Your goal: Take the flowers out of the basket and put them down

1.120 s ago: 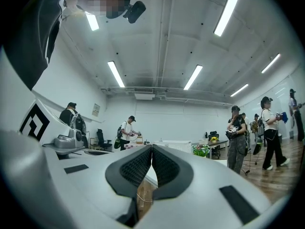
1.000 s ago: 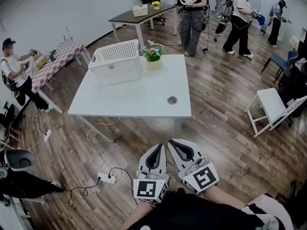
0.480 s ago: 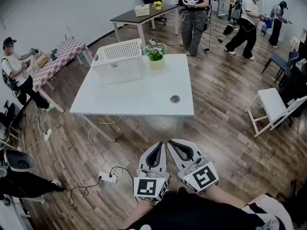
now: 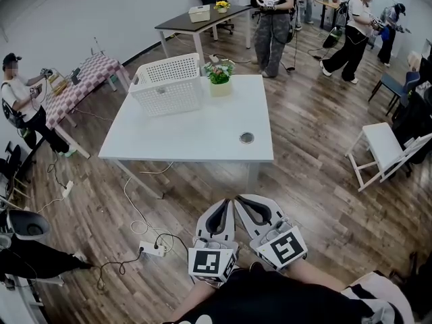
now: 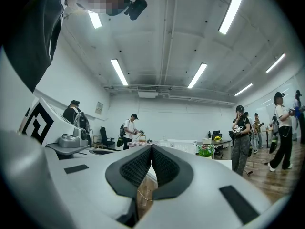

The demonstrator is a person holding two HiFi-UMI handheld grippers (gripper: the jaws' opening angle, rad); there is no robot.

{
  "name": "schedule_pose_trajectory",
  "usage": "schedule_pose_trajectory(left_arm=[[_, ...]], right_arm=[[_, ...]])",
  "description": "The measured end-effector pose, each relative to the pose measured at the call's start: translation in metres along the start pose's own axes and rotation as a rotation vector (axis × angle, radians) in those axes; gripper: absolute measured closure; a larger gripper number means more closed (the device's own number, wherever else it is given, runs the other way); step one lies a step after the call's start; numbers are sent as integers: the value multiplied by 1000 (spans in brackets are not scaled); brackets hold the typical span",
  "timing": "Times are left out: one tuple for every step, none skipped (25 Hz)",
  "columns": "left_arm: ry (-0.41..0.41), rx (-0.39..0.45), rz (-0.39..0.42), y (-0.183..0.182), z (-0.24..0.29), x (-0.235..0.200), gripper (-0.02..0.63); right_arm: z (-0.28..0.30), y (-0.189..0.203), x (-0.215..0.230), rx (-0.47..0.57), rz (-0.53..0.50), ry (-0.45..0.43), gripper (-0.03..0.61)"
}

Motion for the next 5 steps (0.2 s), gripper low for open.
schedule_pose_trajectory(left_arm=[[0,-3,1,1,-1,-1,614],[-2,-5,2,1,-2,-2,614],[-4,-6,3,1,-3,-4,614],[-6,-7,4,1,-4,-5,614],[-8,-7,5,1,-5,-6,614]], right_arm=[[0,0,-1,0,-1,0,560],[1,0,-2,0,-3,0,560],[2,0,-4,0,-4,-1,560],[2,0,-5,0,-5,-2,560],[3,0,-6,1,-7,-2,560]])
Point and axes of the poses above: the fingertips, and each gripper's own axes: z forward along the fingers, x to its right, y out of its underside, the point moved 3 cm from there along -z, backward along the fingers, and after that the axes turned 6 degrees about z, right-handed, at the moved point
